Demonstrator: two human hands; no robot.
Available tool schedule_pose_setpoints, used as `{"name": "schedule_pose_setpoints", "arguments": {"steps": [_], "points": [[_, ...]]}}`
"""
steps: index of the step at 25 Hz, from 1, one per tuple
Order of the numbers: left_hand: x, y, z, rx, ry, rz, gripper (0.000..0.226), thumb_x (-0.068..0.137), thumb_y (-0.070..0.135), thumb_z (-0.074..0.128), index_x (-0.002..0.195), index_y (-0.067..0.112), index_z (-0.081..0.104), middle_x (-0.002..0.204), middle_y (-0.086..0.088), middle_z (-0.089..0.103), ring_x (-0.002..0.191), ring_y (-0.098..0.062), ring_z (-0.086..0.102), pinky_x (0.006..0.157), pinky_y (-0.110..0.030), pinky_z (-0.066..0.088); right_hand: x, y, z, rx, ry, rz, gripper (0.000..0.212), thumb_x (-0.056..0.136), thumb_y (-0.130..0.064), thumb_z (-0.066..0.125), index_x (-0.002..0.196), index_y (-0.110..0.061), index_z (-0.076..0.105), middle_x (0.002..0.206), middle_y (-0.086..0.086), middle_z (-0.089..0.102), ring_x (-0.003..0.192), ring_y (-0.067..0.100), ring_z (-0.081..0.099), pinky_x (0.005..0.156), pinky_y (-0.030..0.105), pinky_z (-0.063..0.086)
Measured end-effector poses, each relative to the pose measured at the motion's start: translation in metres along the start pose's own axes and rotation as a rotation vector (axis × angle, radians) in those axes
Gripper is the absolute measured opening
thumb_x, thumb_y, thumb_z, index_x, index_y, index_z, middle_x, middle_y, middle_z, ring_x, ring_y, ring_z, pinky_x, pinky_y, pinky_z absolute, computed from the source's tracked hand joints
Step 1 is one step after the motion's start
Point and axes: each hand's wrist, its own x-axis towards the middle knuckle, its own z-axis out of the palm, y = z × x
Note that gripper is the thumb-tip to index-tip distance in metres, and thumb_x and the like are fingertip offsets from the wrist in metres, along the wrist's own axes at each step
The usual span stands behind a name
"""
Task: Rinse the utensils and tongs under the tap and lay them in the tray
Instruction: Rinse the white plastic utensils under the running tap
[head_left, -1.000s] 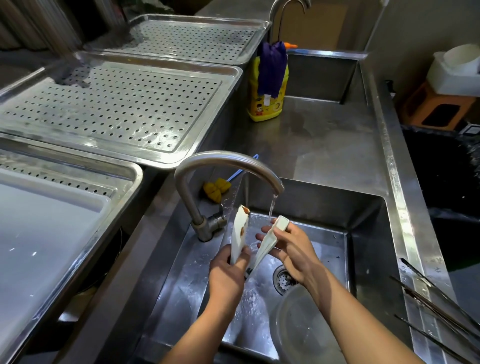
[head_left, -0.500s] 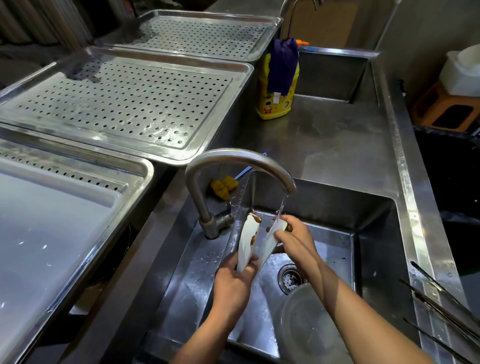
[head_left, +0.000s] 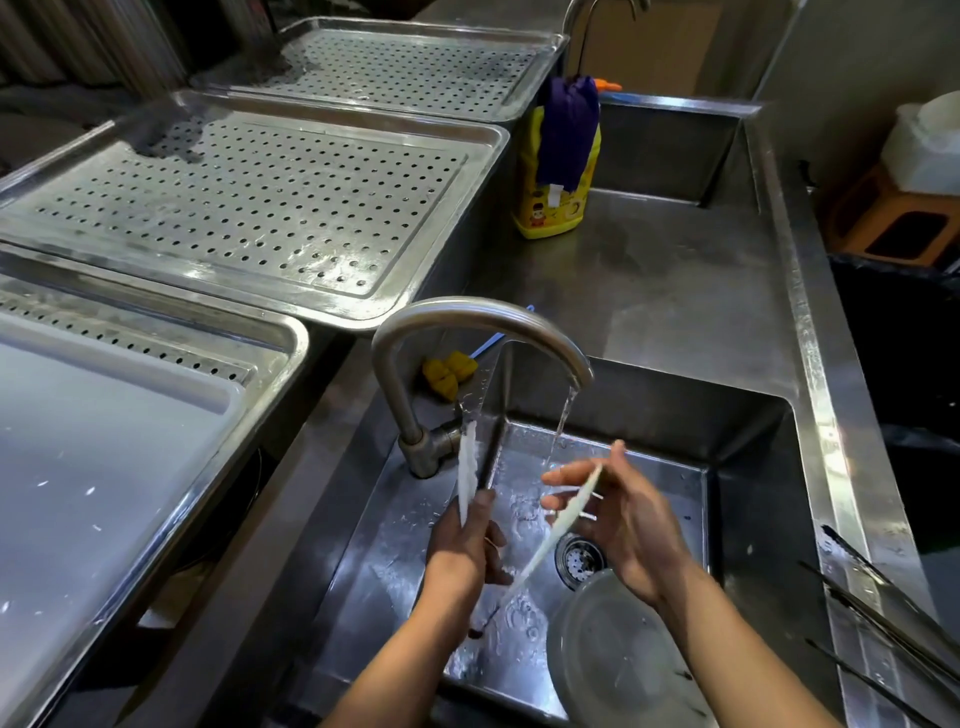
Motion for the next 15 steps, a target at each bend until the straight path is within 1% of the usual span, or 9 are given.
{"name": "schedule_pose_setpoints", "arguments": {"steps": [2, 4, 7, 9, 11, 12, 13, 14, 15], "points": [[0.001, -0.002, 0.004, 0.037, -0.047, -0.036, 0.026, 0.1, 0.039, 0.047, 0.094, 0.016, 0.058, 0.049, 0.004, 0.041, 0.035, -0.012, 0.031, 0.036, -0.02, 0.029, -0.008, 0.0, -0.004, -0.037, -0.075, 0.047, 0.049, 0.105, -0.039, 0.043, 0.098, 0.001, 0.071, 0.102, 0.029, 0.072, 0.083, 0.036, 0.072, 0.071, 0.045, 0.058], [-0.001, -0.002, 0.012, 0.044, -0.147, -0.081, 0.028, 0.102, 0.04, 0.043, 0.09, 0.018, 0.056, 0.049, 0.005, 0.037, 0.036, -0.01, 0.025, 0.039, -0.016, 0.021, 0.0, 0.003, 0.003, -0.268, 0.003, 0.02, 0.024, 0.099, -0.026, 0.059, 0.099, -0.006, 0.071, 0.095, 0.022, 0.072, 0.077, 0.028, 0.07, 0.064, 0.035, 0.056], [-0.007, 0.0, 0.02, 0.053, -0.332, -0.083, 0.024, 0.103, 0.03, 0.044, 0.093, 0.019, 0.063, 0.053, 0.008, 0.057, 0.044, -0.009, 0.048, 0.043, -0.02, 0.038, 0.022, 0.007, 0.025, -0.427, 0.169, -0.083, 0.017, 0.097, -0.025, 0.064, 0.104, -0.01, 0.066, 0.083, 0.003, 0.071, 0.066, 0.01, 0.063, 0.054, 0.021, 0.051], [-0.01, 0.001, 0.022, 0.026, -0.431, -0.09, 0.025, 0.102, 0.032, 0.047, 0.101, 0.018, 0.068, 0.057, 0.007, 0.062, 0.046, -0.008, 0.053, 0.044, -0.02, 0.04, 0.032, 0.009, 0.038, -0.436, 0.171, -0.158, 0.026, 0.099, -0.029, 0.06, 0.096, -0.004, 0.064, 0.074, 0.011, 0.068, 0.065, 0.013, 0.059, 0.059, 0.024, 0.048], [-0.004, -0.001, 0.023, 0.03, -0.426, -0.13, 0.029, 0.102, 0.034, 0.047, 0.094, 0.019, 0.07, 0.057, 0.005, 0.061, 0.046, -0.009, 0.052, 0.044, -0.019, 0.037, 0.041, 0.014, 0.044, -0.455, 0.202, -0.228, 0.029, 0.099, -0.023, 0.061, 0.095, 0.006, 0.061, 0.08, 0.026, 0.064, 0.068, 0.03, 0.058, 0.067, 0.032, 0.046], [0.0, -0.002, 0.024, 0.05, -0.4, -0.173, 0.031, 0.102, 0.032, 0.045, 0.088, 0.017, 0.067, 0.055, 0.007, 0.059, 0.045, -0.009, 0.05, 0.045, -0.019, 0.036, 0.041, 0.015, 0.045, -0.471, 0.225, -0.243, 0.019, 0.096, -0.016, 0.063, 0.095, 0.004, 0.063, 0.078, 0.018, 0.067, 0.07, 0.034, 0.061, 0.067, 0.032, 0.048], [0.004, -0.004, 0.022, 0.081, -0.365, -0.195, 0.031, 0.103, 0.03, 0.044, 0.083, 0.014, 0.063, 0.052, 0.007, 0.057, 0.046, -0.009, 0.051, 0.046, -0.02, 0.037, 0.04, 0.017, 0.046, -0.458, 0.211, -0.24, 0.005, 0.093, -0.008, 0.066, 0.096, -0.004, 0.068, 0.079, 0.007, 0.072, 0.073, 0.029, 0.068, 0.065, 0.029, 0.052], [0.008, -0.007, 0.019, 0.106, -0.324, -0.177, 0.031, 0.102, 0.029, 0.046, 0.081, 0.012, 0.062, 0.055, 0.007, 0.06, 0.049, -0.01, 0.054, 0.048, -0.021, 0.038, 0.038, 0.016, 0.047, -0.437, 0.168, -0.203, 0.014, 0.09, -0.001, 0.067, 0.097, -0.012, 0.07, 0.085, 0.003, 0.076, 0.077, 0.023, 0.073, 0.063, 0.027, 0.055], [0.01, -0.01, 0.015, 0.113, -0.292, -0.131, 0.031, 0.101, 0.032, 0.049, 0.085, 0.012, 0.067, 0.064, 0.005, 0.065, 0.058, -0.013, 0.058, 0.052, -0.021, 0.04, 0.038, 0.015, 0.047, -0.389, 0.134, -0.159, 0.019, 0.089, 0.002, 0.066, 0.098, -0.015, 0.07, 0.092, 0.008, 0.077, 0.081, 0.021, 0.075, 0.065, 0.027, 0.058]]}}
